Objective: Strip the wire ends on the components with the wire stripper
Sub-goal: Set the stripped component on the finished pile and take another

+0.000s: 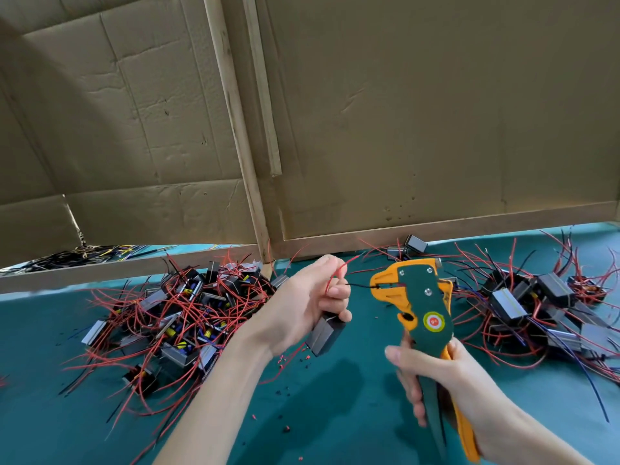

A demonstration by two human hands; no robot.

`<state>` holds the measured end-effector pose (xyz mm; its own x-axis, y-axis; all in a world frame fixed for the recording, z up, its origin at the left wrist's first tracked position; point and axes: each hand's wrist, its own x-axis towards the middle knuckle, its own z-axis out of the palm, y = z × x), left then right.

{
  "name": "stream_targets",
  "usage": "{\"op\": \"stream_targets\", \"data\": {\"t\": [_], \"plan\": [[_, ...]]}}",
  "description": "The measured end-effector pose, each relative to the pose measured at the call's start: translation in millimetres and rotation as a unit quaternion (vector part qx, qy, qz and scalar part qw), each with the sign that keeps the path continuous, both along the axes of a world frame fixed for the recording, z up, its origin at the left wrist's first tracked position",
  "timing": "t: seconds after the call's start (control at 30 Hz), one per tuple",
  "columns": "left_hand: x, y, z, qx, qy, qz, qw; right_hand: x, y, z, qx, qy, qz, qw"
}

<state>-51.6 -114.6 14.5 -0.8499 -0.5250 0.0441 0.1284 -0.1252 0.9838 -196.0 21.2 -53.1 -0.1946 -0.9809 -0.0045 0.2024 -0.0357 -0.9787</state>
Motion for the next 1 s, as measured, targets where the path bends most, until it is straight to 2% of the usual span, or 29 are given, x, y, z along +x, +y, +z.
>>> {"op": "stream_targets", "data": {"t": [0.17,0.3,0.47,0.73,1.0], "plan": [[0,-3,-2,-0.08,0.007,0.07,0.994,-9,-5,6,-0.035,-0.103,0.08,0.991],[7,-5,4,-0.157,-0.005,0.103,0.982,-11,-6,5,-0.044,-0.105,0.105,0.988],[10,-3,9,-0.231,-0.036,0.097,0.967,-11,-4,5,-0.045,-0.082,0.136,0.986],[9,3,11,-0.203,-0.027,0.062,0.977,-12,-1,7,-0.04,-0.088,0.144,0.985],[7,5,10,-0.22,-0.079,0.037,0.972,-9,1,11,-0.04,-0.062,0.165,0.984]]}}
